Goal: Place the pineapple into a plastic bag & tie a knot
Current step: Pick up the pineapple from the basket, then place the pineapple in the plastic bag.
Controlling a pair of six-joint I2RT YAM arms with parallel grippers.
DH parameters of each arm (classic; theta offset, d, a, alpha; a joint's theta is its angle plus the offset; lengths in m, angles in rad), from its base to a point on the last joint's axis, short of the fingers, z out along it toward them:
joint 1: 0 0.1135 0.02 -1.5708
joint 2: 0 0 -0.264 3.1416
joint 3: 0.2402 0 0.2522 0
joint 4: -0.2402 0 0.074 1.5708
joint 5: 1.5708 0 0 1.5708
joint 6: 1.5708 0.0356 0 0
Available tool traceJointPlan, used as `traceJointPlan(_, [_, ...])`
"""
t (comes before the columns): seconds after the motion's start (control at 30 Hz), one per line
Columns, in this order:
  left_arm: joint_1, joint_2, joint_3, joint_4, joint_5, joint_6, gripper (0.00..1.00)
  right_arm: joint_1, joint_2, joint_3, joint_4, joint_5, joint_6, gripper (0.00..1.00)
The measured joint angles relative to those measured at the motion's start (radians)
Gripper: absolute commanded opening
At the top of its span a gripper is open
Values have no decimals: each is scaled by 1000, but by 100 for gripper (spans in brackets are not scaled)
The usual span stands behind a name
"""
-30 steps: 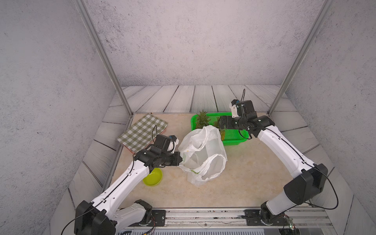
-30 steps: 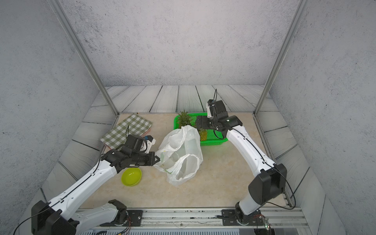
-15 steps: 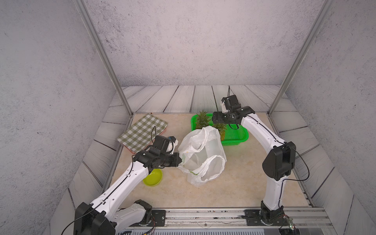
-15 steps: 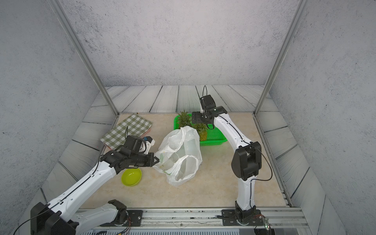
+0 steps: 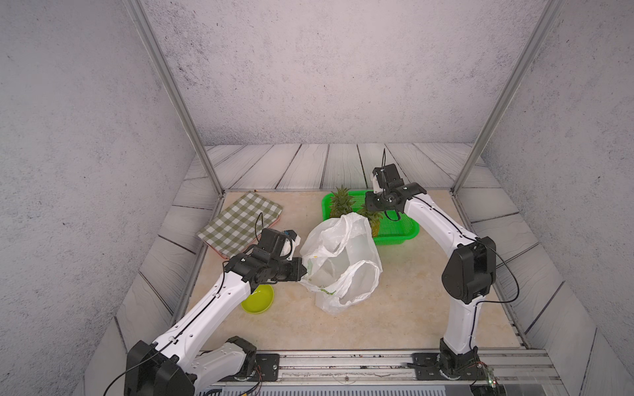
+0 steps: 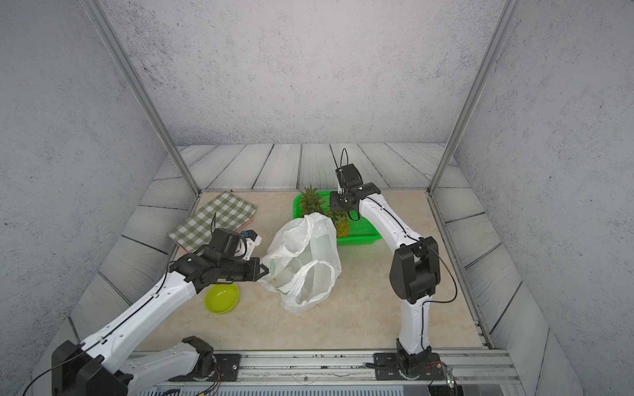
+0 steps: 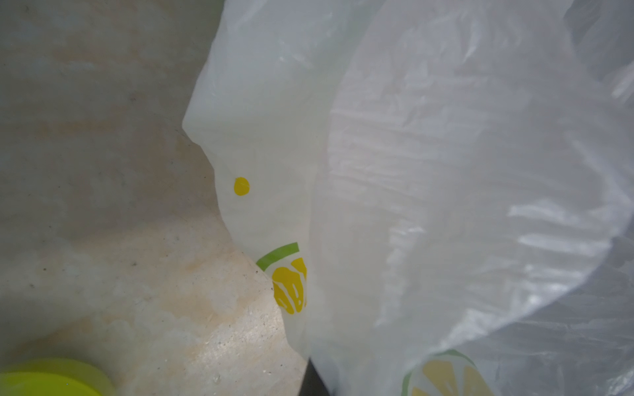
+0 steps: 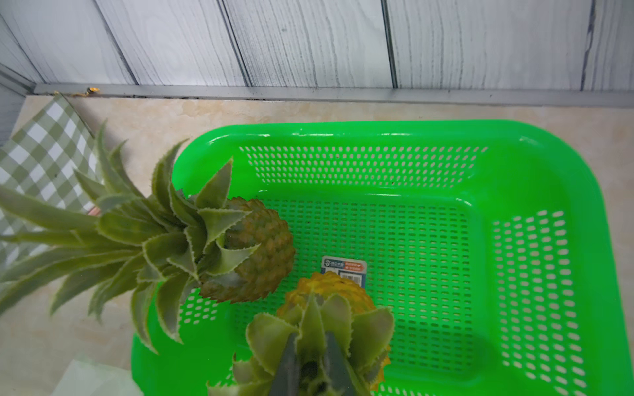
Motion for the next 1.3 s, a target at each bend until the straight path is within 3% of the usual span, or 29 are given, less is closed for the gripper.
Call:
traceJointPlan(0.17, [0, 0, 0, 1, 5, 0, 0, 0, -58, -10, -8, 10, -32, 0])
traceJointPlan(0.47, [0, 0, 0, 8, 15, 0, 0, 1, -324, 30, -31, 6, -68, 0])
traceJointPlan(0.77, [0, 2, 0, 8, 20, 0, 0, 48, -531, 37, -54, -127, -61, 0])
traceJointPlan(1.3, [0, 7, 3, 7, 19, -5, 0, 157, -827, -348, -51, -359, 33, 0])
